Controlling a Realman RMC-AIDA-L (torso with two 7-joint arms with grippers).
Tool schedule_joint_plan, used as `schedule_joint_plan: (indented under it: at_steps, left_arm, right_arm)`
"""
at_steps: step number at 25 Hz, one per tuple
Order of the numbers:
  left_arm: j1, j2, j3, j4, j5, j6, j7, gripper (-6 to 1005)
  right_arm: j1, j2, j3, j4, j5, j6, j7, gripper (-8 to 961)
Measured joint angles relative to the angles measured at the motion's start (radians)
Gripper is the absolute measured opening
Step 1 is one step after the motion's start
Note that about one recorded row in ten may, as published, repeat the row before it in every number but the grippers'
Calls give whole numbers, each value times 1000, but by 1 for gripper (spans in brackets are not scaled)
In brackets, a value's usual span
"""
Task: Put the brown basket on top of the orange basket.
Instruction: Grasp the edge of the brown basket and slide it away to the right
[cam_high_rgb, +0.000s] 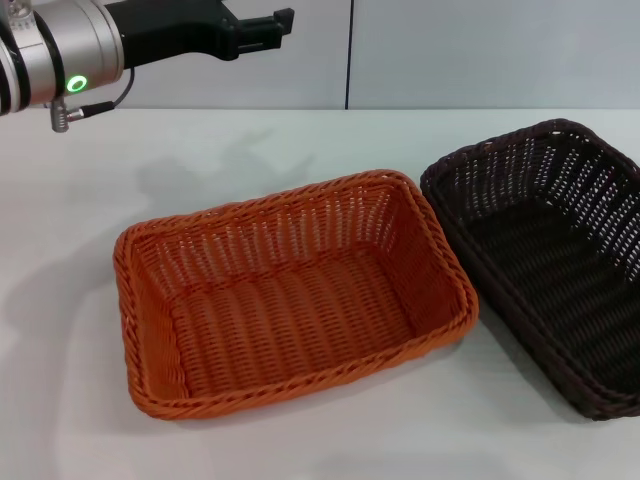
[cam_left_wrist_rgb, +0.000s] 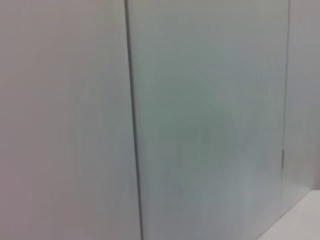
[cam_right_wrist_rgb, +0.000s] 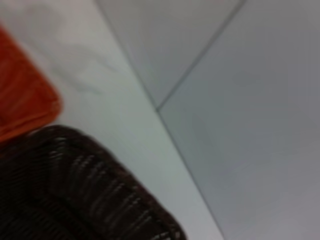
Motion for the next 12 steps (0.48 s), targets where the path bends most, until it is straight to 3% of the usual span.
schedule_joint_plan:
  at_steps: [2, 8, 9, 12]
  left_arm:
    - [-2, 0, 1, 0, 0, -6, 2, 849]
    - [-28, 0, 4, -8, -3, -29, 16, 849]
    - [-30, 0, 4, -9, -3, -33, 16, 849]
    - [-31, 0, 5, -11, -3, -38, 16, 849]
  right_arm:
    - [-34, 19, 5, -47, 13, 17, -11, 692]
    - [-66, 37, -10, -56, 30, 63, -16, 693]
    - [-73, 54, -24, -69, 10, 102, -16, 693]
    - [-85, 71, -29, -92, -9, 142, -16, 692]
